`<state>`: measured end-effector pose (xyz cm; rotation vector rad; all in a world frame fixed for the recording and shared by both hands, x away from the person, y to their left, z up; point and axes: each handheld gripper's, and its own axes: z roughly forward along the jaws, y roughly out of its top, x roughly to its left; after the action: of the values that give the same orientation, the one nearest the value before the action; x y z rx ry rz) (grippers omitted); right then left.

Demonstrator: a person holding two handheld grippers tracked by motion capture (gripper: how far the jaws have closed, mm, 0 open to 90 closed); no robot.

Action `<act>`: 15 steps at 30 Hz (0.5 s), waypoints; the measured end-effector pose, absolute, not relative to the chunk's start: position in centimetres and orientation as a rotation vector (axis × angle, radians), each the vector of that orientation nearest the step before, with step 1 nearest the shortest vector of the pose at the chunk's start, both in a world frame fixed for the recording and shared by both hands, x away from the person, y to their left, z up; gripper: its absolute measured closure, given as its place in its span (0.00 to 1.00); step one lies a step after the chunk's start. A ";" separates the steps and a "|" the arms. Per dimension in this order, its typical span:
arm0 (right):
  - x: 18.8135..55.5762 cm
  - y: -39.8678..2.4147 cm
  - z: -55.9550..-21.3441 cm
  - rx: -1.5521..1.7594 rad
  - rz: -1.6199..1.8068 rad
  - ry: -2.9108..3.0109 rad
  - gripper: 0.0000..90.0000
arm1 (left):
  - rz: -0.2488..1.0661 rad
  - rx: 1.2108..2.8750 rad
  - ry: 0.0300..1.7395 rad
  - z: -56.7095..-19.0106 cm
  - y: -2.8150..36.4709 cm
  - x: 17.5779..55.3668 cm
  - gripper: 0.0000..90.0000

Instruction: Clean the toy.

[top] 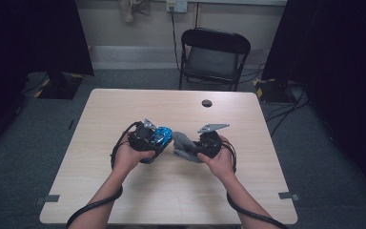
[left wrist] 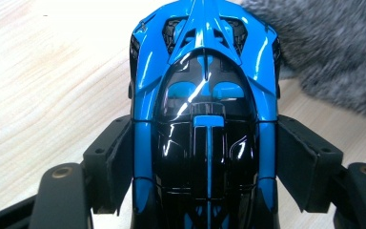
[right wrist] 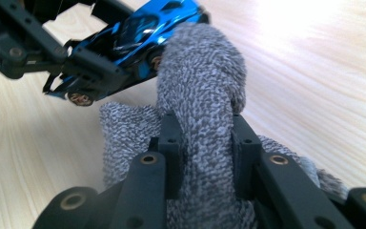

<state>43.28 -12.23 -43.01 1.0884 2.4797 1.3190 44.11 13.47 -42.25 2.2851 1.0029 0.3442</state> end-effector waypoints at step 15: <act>46.1 -14.2 -40.1 1.170 1.284 2.324 0.80 | 0.287 2.329 0.835 -42.5 10.5 41.6 0.31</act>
<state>46.11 -14.23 -40.06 1.1700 2.3243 1.2835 41.59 10.47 -42.46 2.3294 0.8349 0.2870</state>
